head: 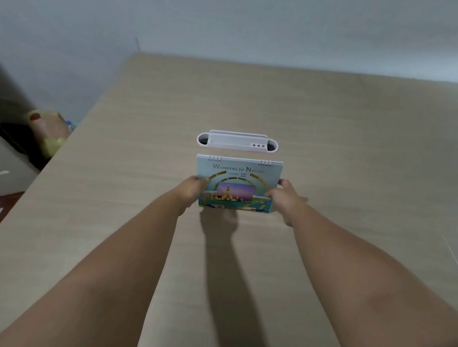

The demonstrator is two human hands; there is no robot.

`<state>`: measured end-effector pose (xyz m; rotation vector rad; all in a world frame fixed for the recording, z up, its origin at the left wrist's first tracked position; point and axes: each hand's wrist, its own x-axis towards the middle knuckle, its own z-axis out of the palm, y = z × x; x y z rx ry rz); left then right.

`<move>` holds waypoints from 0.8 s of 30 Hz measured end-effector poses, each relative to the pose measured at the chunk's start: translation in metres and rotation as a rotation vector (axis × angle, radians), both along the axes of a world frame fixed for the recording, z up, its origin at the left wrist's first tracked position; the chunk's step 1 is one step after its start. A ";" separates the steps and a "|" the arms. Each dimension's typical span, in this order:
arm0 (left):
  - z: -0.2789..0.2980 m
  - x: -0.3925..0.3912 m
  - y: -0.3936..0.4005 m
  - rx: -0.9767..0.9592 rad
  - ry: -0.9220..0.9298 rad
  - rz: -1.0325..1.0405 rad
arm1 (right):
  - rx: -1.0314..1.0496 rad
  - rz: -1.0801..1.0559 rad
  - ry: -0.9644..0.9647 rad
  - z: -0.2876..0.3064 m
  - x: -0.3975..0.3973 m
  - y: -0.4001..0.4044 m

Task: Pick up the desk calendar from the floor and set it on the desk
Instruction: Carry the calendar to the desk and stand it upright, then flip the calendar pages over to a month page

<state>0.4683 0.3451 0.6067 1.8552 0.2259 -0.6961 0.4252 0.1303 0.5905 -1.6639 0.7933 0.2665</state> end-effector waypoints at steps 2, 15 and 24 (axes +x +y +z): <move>-0.009 -0.006 -0.001 -0.026 -0.014 0.033 | 0.002 -0.030 -0.001 -0.006 -0.004 0.000; -0.038 -0.043 0.004 -0.022 -0.172 0.063 | -0.049 -0.042 -0.198 -0.029 -0.028 0.000; -0.014 -0.070 0.023 -0.113 -0.172 0.078 | 0.161 -0.100 -0.220 -0.013 -0.047 -0.016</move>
